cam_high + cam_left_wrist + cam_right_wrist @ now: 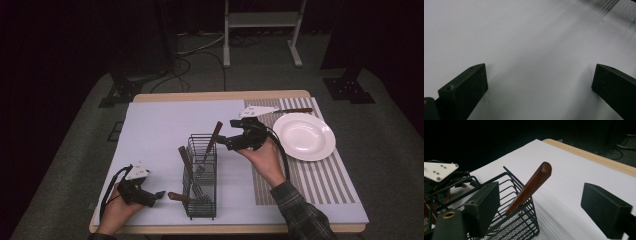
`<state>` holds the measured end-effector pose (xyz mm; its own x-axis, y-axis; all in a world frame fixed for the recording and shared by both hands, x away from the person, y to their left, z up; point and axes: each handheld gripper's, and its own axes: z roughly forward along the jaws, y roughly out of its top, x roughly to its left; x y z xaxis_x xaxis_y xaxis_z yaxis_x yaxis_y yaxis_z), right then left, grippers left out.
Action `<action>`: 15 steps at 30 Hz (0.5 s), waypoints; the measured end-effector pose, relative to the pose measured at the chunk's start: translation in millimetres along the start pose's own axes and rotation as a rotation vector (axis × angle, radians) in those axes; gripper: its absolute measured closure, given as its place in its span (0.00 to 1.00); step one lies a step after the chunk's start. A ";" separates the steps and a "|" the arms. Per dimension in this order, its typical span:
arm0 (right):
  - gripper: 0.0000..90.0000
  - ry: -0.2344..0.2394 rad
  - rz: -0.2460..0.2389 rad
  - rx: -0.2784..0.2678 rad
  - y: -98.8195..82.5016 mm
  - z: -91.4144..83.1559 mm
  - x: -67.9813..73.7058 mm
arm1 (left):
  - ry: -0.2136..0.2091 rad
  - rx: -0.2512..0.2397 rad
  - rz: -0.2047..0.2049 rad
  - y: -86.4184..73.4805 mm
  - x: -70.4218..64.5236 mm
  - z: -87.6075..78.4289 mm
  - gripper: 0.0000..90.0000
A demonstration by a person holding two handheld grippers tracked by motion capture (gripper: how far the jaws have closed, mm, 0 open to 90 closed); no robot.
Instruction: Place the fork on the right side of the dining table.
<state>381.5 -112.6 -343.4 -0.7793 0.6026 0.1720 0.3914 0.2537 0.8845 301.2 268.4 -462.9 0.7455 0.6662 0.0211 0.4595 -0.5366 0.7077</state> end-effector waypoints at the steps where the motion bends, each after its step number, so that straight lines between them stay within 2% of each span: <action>1: 0.18 0.000 0.003 0.001 0.6 1.0 -0.3 | 0.000 0.000 0.000 0.0 0.0 0.0 0.00; 6: 0.19 0.002 0.012 0.007 4.9 7.6 -2.1 | 0.000 0.000 0.000 0.0 0.0 0.0 0.00; 15: 0.36 0.022 0.017 -0.028 8.7 13.3 -2.7 | 0.000 -0.001 0.000 0.0 0.0 0.0 0.00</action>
<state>393.6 -101.9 -341.9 -0.7831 0.5901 0.1964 0.3910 0.2217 0.8933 301.2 268.4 -462.9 0.7454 0.6662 0.0214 0.4590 -0.5364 0.7082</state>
